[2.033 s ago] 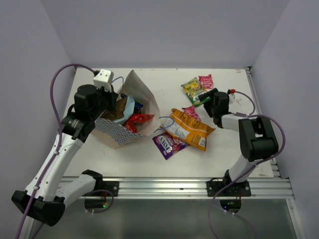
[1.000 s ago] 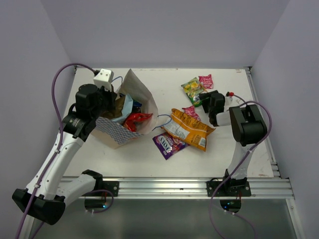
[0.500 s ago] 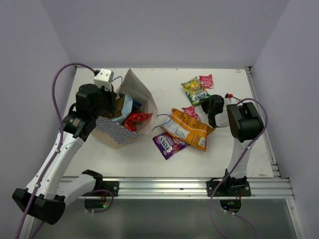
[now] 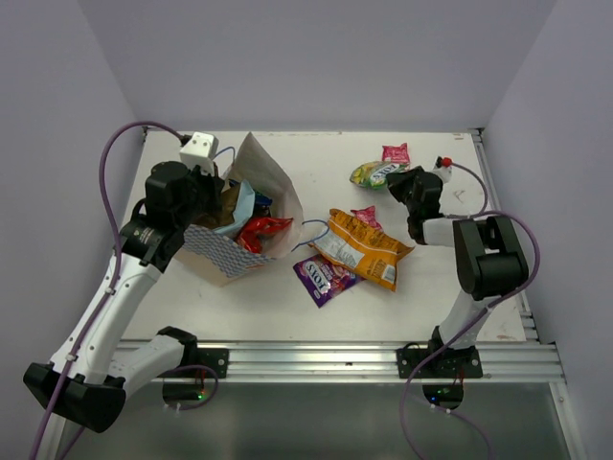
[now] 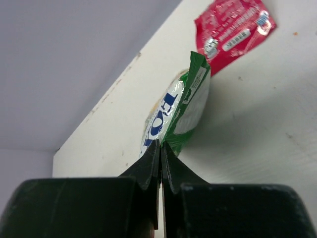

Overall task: Place the snacks into the paper bag
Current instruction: Pick up the snack from the center of the board, then place the snack in the paper bag.

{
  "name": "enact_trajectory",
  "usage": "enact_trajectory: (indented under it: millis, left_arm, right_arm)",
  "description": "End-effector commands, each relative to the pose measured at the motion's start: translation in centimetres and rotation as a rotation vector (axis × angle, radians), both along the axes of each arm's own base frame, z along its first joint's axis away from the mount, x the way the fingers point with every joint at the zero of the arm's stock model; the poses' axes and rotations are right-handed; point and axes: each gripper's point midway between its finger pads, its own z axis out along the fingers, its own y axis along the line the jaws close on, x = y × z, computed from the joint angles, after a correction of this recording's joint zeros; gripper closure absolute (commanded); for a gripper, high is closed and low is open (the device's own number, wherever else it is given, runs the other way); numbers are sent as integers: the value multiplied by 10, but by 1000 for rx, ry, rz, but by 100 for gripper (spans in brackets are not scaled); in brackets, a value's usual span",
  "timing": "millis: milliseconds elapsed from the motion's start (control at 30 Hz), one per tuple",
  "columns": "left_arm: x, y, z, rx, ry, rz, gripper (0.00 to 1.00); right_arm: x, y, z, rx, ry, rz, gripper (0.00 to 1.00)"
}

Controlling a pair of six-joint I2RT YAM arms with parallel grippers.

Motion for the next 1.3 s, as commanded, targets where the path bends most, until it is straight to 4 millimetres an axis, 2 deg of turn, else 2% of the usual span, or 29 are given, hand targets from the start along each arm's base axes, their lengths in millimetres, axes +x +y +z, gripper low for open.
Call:
enact_trajectory:
  millis: [0,67,167,233,300,333,400,433,500,533,600,667,700,767,800,833,1033,1200,1267]
  left_arm:
    - [-2,1,17,-3,-53,-9,100]
    - [-3,0,18,-5,-54,-12,100]
    - [-4,0,20,-10,-57,-15,100]
    - [-5,-1,20,-12,-57,-20,100]
    - [-6,-1,21,-15,-59,-22,100]
    - [-6,-1,20,-15,-59,-22,100]
    - [-6,-2,20,-18,-57,-27,100]
    - [-6,-2,20,-18,-57,-27,100]
    - [-6,-3,18,-22,-54,-32,100]
    - [-6,-4,19,-23,-55,-35,100]
    - [-6,-4,18,-24,-55,-35,100]
    - [-7,-4,19,-28,-57,-37,100]
    - [-7,-5,19,-28,-57,-39,100]
    - [-8,-5,20,-31,-59,-40,100]
    - [-8,-5,19,-30,-57,-40,100]
    - [-7,-5,19,-31,-59,-40,100]
    - [-9,-6,20,-40,-61,-45,100]
    - [-9,-6,20,-42,-60,-43,100]
    - [-10,-6,20,-43,-60,-45,100]
  right_arm:
    - [1,3,65,-104,-165,67,100]
    - [0,6,78,-136,-188,96,100]
    - [-2,6,108,-178,-240,110,100]
    - [-6,15,133,-188,-286,165,100]
    - [-10,22,148,-216,-316,212,100]
    - [-14,25,165,-223,-343,229,100]
    - [-19,30,182,-252,-378,267,100]
    - [-25,39,201,-258,-416,317,100]
    - [-32,48,220,-300,-459,372,100]
    - [-40,58,236,-311,-487,428,100]
    - [-49,69,248,-347,-514,482,100]
    - [-61,77,274,-379,-580,526,100]
    - [-67,84,277,-386,-584,549,100]
    - [-79,94,301,-435,-649,601,100]
    - [-85,102,302,-443,-646,636,100]
    - [-91,108,318,-458,-686,657,100]
    - [-132,153,351,-529,-844,893,100]
    - [-164,190,366,-575,-948,1080,100]
    - [-174,201,366,-578,-980,1149,100]
